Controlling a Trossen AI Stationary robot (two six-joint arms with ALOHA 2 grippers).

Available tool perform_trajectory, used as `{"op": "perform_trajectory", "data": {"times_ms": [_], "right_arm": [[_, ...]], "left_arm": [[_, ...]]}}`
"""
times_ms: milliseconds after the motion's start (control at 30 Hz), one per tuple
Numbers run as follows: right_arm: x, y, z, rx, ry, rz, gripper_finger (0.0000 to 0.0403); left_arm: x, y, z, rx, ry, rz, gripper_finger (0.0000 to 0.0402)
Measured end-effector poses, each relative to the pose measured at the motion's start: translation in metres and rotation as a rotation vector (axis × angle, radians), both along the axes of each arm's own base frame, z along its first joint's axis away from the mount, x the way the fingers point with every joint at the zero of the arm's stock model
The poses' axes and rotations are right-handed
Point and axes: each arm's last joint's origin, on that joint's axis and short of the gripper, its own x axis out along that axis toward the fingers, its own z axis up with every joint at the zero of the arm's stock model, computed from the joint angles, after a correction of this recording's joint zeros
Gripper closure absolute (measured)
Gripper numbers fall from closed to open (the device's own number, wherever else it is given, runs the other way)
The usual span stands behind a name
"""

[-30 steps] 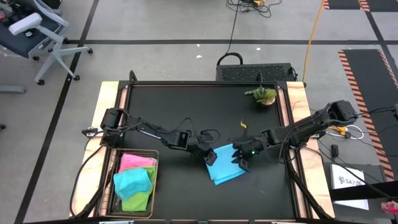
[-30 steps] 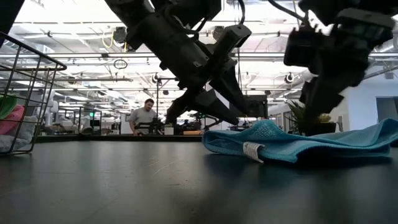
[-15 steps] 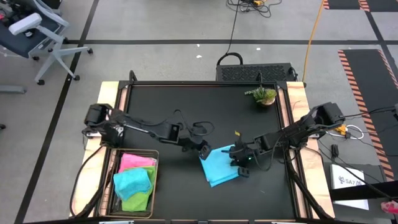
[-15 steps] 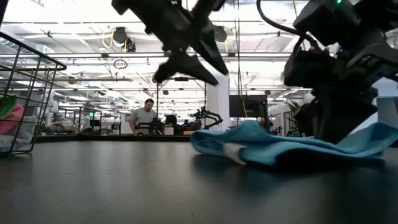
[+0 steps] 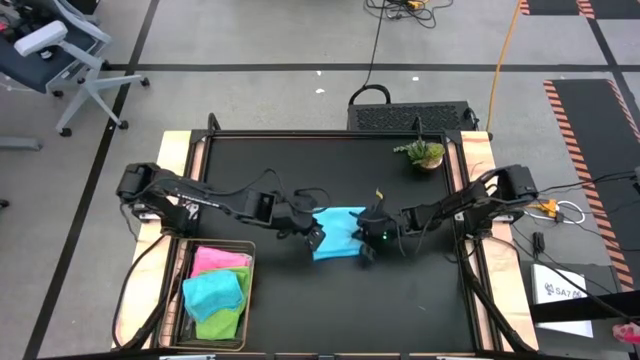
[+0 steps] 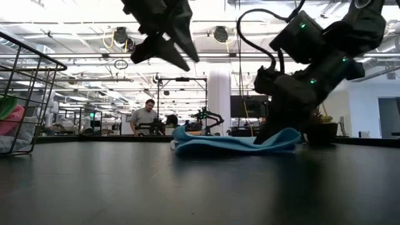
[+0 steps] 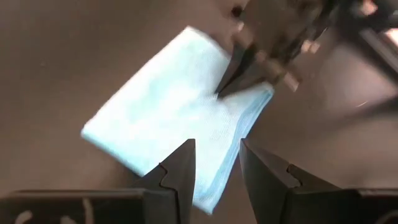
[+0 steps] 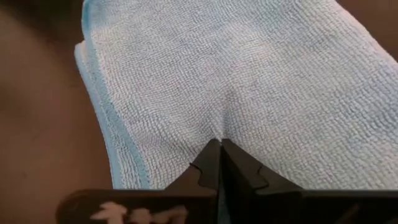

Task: Fold microfiber towels
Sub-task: Fold the blue microfiber cloth

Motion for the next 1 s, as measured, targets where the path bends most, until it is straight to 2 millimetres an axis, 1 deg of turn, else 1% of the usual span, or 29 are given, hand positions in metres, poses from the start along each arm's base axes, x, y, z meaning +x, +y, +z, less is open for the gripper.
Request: {"op": "perform_trajectory", "data": {"times_ms": [133, 200, 267, 333, 433, 500, 567, 667, 800, 900, 1000], "right_arm": [[0.002, -0.003, 0.007, 0.069, -0.058, 0.031, 0.0401], [0.002, -0.002, 0.019, 0.099, -0.108, 0.038, 0.0402], [0.002, 0.000, 0.036, 0.107, -0.171, 0.046, 0.0402], [-0.003, 0.000, 0.047, 0.111, -0.194, 0.049, 0.0402], [-0.010, 0.000, 0.057, 0.120, -0.188, 0.036, 0.0402], [-0.013, 0.000, 0.057, 0.119, -0.160, 0.035, 0.0402], [-0.016, -0.001, 0.053, 0.116, -0.110, 0.033, 0.0402], [-0.015, 0.002, 0.048, 0.133, -0.092, 0.028, 0.0402], [-0.012, 0.006, 0.036, 0.148, -0.047, 0.055, 0.0403], [-0.008, 0.010, 0.028, 0.151, -0.046, 0.070, 0.0401], [-0.005, 0.012, 0.022, 0.172, -0.036, 0.103, 0.0382]], "left_arm": [[-0.003, 0.002, -0.003, 0.016, 0.045, 0.004, 0.0275], [-0.004, 0.004, -0.004, 0.051, 0.058, 0.008, 0.0275], [-0.004, 0.008, -0.004, 0.110, 0.065, 0.018, 0.0275], [-0.002, 0.013, -0.004, 0.145, 0.065, 0.011, 0.0275], [0.008, 0.021, -0.016, 0.113, 0.070, -0.035, 0.0275], [0.017, 0.025, -0.025, 0.108, 0.064, -0.054, 0.0275], [0.023, 0.028, -0.034, 0.111, 0.070, -0.068, 0.0275], [0.026, 0.031, -0.043, 0.078, 0.090, -0.090, 0.0275], [0.027, 0.032, -0.045, 0.056, 0.098, -0.106, 0.0275], [0.027, 0.032, -0.045, 0.054, 0.103, -0.107, 0.0275], [0.027, 0.031, -0.045, 0.043, 0.102, -0.115, 0.0275]]}}
